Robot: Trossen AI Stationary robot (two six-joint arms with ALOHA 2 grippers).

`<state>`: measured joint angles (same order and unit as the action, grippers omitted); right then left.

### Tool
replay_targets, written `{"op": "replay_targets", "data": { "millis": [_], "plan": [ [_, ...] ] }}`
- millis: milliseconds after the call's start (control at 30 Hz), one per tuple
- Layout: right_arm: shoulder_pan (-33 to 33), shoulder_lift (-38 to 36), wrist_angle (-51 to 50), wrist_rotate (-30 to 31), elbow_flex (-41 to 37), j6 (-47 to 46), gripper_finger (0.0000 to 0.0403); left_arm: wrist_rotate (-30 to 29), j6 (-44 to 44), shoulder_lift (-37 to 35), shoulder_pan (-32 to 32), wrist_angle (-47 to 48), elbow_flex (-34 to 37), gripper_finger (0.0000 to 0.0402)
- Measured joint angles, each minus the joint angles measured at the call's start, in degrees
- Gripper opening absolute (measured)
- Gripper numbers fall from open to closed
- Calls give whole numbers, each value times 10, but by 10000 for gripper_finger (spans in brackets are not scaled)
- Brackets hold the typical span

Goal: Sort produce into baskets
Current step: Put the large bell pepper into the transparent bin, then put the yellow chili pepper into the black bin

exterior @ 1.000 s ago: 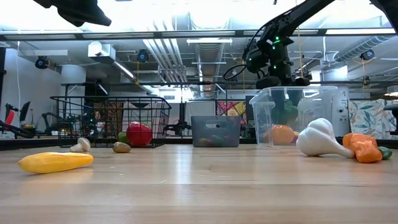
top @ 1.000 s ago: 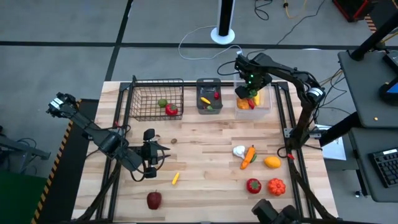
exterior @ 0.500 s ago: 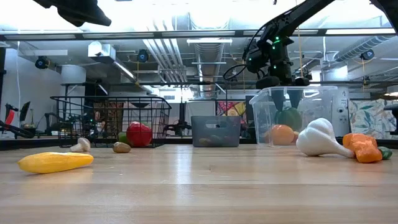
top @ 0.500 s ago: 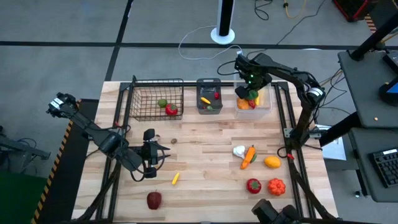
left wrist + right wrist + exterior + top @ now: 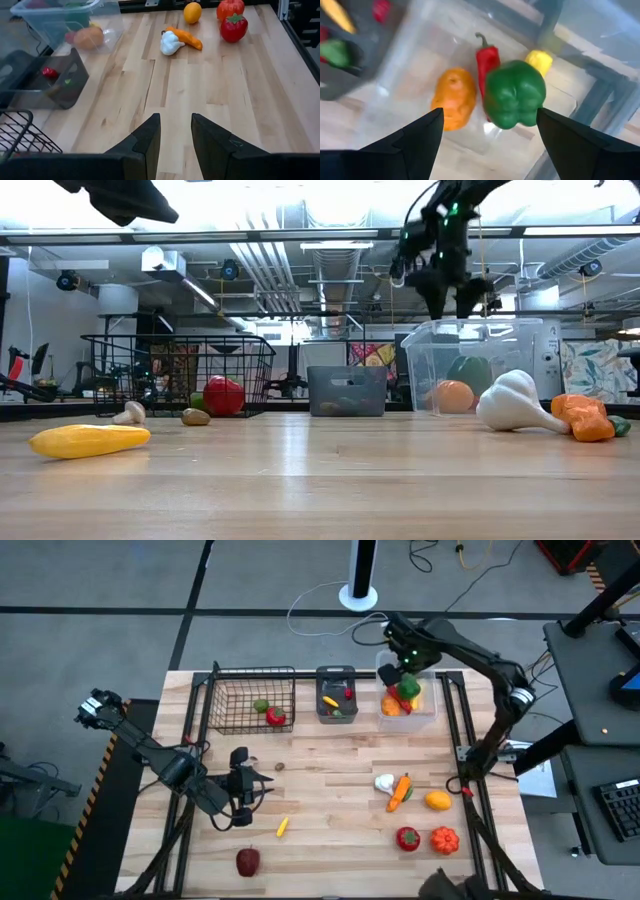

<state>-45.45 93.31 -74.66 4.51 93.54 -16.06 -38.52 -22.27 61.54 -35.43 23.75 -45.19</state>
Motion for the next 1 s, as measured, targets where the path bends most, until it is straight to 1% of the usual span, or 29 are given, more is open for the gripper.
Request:
{"op": "replay_targets", "data": {
  "millis": [100,233,367,433,500,567,667,800,867,1000],
  "plan": [
    [21,-32,0,0,5,-15,311,1,-21,0,0,8,1,94],
    [71,-78,24,10,-4,-30,310,15,-45,0,0,9,12,94],
    [143,-117,49,59,-23,-50,306,42,-87,6,-1,10,17,94],
    [184,-130,56,91,-29,-64,307,60,-128,14,-1,11,17,94],
    [224,-141,64,121,-37,-73,309,94,-181,21,-1,11,18,94],
    [262,-148,74,146,-45,-85,311,128,-230,27,-1,11,18,94],
    [308,-154,77,166,-52,-104,310,175,-292,40,-1,13,18,94],
    [357,-151,79,169,-56,-125,305,228,-345,70,-1,19,11,94],
    [378,-146,81,175,-57,-130,304,246,-360,91,-1,34,-2,94],
    [411,-132,87,186,-57,-135,307,250,-396,143,0,93,-41,94]
  ]
}}
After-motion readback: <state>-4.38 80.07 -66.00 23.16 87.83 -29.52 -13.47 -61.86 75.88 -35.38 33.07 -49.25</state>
